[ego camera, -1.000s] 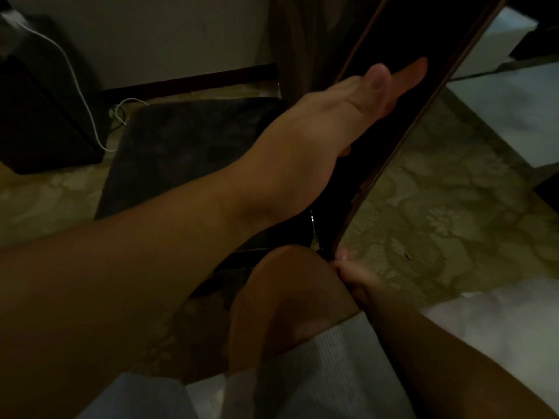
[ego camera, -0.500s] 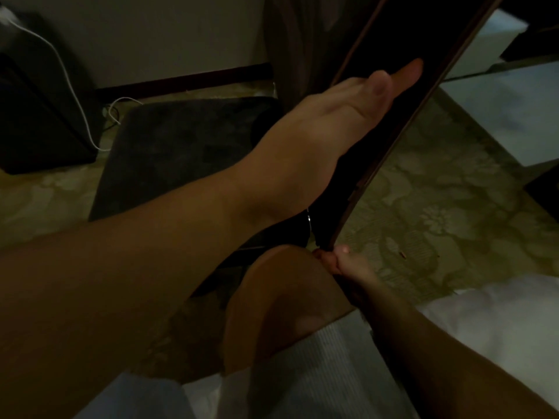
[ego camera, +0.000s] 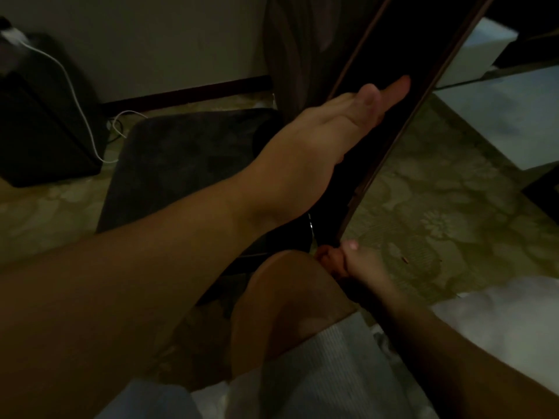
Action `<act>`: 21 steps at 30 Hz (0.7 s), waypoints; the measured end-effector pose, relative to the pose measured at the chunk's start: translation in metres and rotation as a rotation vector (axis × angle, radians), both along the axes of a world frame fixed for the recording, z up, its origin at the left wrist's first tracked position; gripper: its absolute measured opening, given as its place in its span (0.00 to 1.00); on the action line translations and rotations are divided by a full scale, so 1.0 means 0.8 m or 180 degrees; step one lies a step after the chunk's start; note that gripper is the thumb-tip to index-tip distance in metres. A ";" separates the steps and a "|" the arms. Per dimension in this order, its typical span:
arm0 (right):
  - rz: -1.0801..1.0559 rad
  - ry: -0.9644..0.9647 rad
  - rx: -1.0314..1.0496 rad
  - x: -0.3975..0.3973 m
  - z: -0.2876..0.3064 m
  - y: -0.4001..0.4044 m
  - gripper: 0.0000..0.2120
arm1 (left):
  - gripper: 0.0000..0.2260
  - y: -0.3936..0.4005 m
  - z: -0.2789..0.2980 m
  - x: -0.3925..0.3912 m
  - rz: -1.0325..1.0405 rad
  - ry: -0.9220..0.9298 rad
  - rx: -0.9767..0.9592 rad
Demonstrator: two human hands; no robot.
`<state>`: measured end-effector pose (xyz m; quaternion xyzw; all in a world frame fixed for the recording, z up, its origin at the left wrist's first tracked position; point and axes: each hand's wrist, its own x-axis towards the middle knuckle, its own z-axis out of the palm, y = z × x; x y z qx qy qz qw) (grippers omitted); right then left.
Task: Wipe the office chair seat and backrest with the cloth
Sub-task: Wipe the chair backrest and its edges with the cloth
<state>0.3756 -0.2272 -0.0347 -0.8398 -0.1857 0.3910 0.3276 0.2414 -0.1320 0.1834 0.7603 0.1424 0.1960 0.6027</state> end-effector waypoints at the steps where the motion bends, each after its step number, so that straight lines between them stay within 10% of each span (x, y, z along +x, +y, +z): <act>1: -0.0195 0.0083 0.0203 0.005 0.005 -0.005 0.19 | 0.26 -0.001 -0.001 0.002 -0.0012 -0.0025 0.0015; 21: -0.0202 0.0574 0.0721 -0.013 0.043 -0.001 0.18 | 0.24 -0.007 0.008 0.007 0.0199 0.0115 0.0020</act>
